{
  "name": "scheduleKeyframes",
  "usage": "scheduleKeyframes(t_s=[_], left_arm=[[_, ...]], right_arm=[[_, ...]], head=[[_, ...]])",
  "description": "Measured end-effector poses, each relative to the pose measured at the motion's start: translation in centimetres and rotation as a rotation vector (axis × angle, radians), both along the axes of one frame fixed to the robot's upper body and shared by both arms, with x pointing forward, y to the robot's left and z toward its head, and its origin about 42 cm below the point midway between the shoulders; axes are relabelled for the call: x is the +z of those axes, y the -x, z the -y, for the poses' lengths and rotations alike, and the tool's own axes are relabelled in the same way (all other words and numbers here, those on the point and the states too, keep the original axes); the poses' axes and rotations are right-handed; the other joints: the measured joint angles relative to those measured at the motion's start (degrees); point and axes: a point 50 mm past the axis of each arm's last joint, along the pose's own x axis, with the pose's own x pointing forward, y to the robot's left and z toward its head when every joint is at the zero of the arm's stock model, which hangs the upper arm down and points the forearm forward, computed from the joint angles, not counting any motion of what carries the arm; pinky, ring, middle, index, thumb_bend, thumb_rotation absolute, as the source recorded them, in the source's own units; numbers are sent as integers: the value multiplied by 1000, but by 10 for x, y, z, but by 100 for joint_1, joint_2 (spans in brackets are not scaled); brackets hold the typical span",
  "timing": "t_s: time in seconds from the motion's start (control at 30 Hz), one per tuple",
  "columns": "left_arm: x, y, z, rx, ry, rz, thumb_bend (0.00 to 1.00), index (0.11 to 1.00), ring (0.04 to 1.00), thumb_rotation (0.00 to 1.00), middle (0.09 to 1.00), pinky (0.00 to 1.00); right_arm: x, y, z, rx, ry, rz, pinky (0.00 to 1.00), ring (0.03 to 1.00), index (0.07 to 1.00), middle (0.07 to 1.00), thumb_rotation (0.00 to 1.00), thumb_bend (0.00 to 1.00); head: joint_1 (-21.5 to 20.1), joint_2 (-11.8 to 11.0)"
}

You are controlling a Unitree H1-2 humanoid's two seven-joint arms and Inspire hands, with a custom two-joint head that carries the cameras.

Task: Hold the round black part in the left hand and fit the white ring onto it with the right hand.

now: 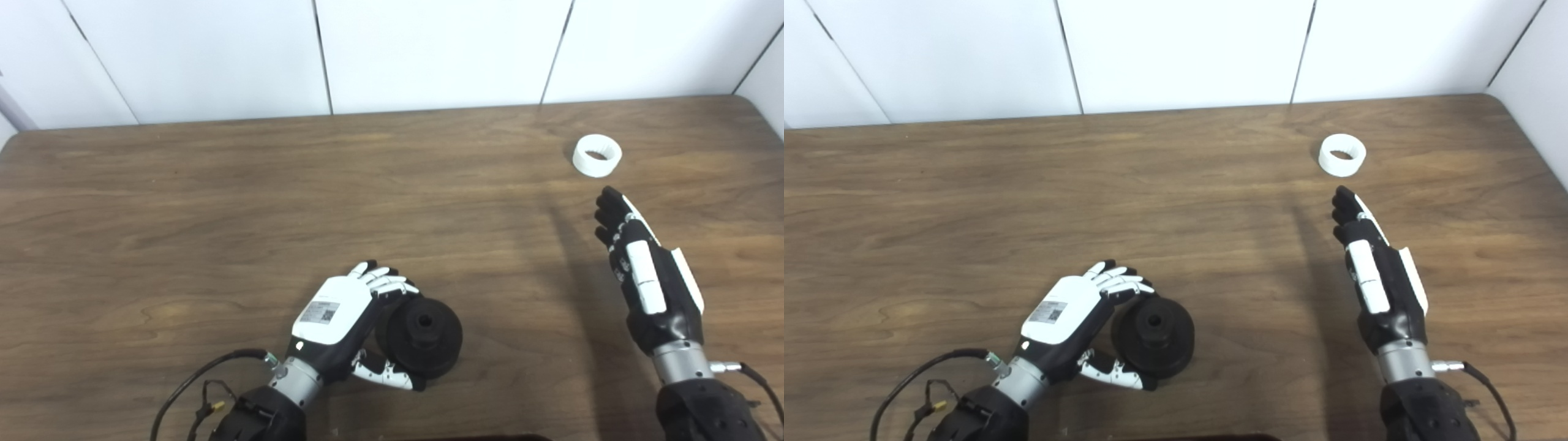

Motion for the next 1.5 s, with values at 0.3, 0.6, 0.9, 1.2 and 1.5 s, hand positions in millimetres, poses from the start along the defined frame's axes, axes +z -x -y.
scheduleKeyframes(t_s=[0.3, 0.6, 0.9, 1.2, 1.5], left_arm=[[-4, 0, -3, 22, 9, 9, 516, 489, 885, 70, 813, 949], [-8, 2, -7, 18, 18, 29, 517, 488, 872, 66, 804, 935], [-22, 5, -15, 31, 54, 44, 521, 487, 847, 63, 789, 891], [-27, 5, -16, 33, 75, 55, 523, 485, 845, 61, 786, 901], [-29, 5, -16, 35, 79, 55, 524, 485, 845, 61, 781, 903]], right_arm=[[0, 0, 0, 0, -6, 1, 987, 955, 920, 935, 875, 591], [-2, 0, -5, 12, -1, 26, 957, 957, 920, 932, 863, 600], [-21, 5, -12, 25, 42, 6, 951, 943, 912, 936, 864, 581], [-27, 7, -11, 10, 42, 20, 917, 925, 904, 932, 843, 570], [-29, 8, -12, 5, 45, 20, 943, 932, 900, 931, 840, 575]], head=[[-18, -26], [-764, -1009], [-1099, -1766], [-1125, -2048], [-1143, -2048]])
